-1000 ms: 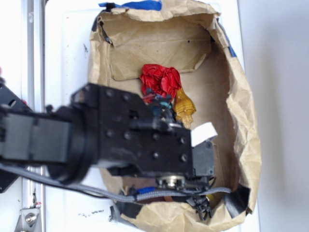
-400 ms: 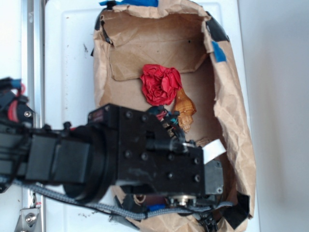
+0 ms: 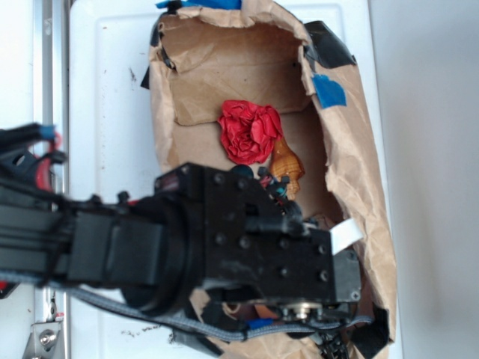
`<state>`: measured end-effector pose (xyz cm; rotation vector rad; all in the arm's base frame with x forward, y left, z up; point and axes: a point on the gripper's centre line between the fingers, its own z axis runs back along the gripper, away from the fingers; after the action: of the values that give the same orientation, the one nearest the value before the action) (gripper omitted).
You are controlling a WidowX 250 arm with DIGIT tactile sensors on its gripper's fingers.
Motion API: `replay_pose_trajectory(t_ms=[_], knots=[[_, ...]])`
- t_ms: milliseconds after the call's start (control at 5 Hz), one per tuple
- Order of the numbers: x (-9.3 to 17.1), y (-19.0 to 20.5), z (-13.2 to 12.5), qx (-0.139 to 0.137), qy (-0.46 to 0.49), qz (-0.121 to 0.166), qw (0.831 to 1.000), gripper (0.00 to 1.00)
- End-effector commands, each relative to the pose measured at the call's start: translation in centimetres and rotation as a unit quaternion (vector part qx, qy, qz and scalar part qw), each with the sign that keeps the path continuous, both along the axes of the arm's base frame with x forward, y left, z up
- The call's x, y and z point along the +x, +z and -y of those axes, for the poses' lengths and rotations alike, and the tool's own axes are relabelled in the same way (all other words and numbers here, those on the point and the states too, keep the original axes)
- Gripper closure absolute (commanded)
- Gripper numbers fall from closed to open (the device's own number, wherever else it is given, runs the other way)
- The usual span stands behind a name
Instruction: Grab the green sponge.
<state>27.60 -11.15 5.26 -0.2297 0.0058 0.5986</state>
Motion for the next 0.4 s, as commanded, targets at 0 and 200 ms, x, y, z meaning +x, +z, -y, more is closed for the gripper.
replay_pose_trajectory(t_ms=[0, 200], knots=[[1.57, -0.04, 1.84, 0.012, -0.002, 0.026, 1.0, 0.0], [1.3, -0.93, 0.89, 0.039, 0.003, 0.014, 0.999, 0.0]])
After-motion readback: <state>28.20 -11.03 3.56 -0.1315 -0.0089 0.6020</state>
